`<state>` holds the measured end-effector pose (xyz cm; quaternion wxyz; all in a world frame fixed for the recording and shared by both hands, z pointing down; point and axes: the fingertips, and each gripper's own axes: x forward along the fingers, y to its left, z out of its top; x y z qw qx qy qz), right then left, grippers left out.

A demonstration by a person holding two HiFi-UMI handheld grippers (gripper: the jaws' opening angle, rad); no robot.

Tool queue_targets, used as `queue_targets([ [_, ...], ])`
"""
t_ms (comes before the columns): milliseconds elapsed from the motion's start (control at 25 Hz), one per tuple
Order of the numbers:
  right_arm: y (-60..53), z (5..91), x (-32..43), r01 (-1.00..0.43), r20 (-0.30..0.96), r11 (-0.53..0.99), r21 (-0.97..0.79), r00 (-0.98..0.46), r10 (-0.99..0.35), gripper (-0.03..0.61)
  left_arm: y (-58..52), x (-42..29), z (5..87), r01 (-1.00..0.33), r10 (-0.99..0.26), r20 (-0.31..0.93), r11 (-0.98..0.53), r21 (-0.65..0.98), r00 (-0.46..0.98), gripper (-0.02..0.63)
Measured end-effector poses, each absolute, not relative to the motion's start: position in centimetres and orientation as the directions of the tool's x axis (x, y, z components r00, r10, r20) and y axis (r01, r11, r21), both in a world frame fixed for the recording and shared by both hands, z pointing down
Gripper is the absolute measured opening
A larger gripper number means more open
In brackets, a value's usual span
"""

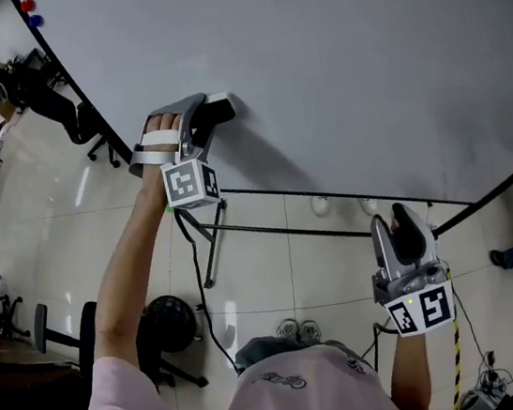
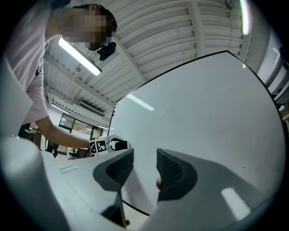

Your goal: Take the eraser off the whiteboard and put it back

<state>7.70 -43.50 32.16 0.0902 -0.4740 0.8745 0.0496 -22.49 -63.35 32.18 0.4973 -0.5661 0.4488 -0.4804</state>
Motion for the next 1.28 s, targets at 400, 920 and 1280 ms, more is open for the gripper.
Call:
queue_targets([
  [400,-44.6,32.5,8.0,-0.859,-0.199,0.511,-0.017,-0.498,-0.844,0.161,-63.7,-22.8,31.5,-0.074,-0.981,0.01,-0.025,-0.997,0.193,0.381],
  [920,-39.9,33.1,10.5,-0.872,-0.215,0.486,-0.055,-0.465,-0.859,0.163,-45.5,-17.5,30.3,-0.9,-0.886,-0.223,-0.346,-0.266,0.407,0.39],
  [1280,-32.8,33.7,12.7,-0.835,-0.227,0.536,-0.121,-0.503,-0.834,0.163,-30.9,-11.7,28.6,-0.846,-0.869,-0.357,-0.451,0.285,0.343,0.388],
])
